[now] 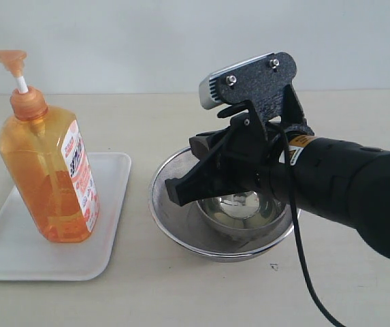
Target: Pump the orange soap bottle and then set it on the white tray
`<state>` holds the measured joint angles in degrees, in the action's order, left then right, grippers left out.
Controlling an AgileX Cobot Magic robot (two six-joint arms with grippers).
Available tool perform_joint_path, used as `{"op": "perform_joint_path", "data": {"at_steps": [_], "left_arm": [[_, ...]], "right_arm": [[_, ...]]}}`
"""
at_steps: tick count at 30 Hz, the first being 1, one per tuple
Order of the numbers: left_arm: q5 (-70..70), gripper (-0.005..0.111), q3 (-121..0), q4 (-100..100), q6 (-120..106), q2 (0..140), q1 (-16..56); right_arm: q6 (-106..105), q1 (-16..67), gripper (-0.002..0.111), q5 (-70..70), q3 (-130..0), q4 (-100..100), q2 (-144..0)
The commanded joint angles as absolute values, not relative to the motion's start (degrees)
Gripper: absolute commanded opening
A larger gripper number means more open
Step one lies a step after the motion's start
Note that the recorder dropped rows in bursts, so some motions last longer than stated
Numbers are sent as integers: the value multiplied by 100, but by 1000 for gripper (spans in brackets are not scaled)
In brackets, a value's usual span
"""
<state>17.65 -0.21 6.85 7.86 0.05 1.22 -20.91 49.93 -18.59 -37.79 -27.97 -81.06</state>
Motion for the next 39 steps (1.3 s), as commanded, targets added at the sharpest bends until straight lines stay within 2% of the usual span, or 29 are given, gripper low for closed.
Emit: {"op": "perform_joint_path", "data": {"at_steps": [1, 33, 39], "left_arm": [[1778, 5, 0, 709, 819, 0, 156], [1778, 5, 0, 709, 819, 0, 156], [1778, 5, 0, 709, 819, 0, 156]], "right_arm": [[-2106, 4980, 0, -1889, -3766, -2795, -8062], [-1855, 4980, 0, -1850, -3766, -2795, -8033], [-2259, 4538, 0, -1241, -3766, -2859, -7620]]}}
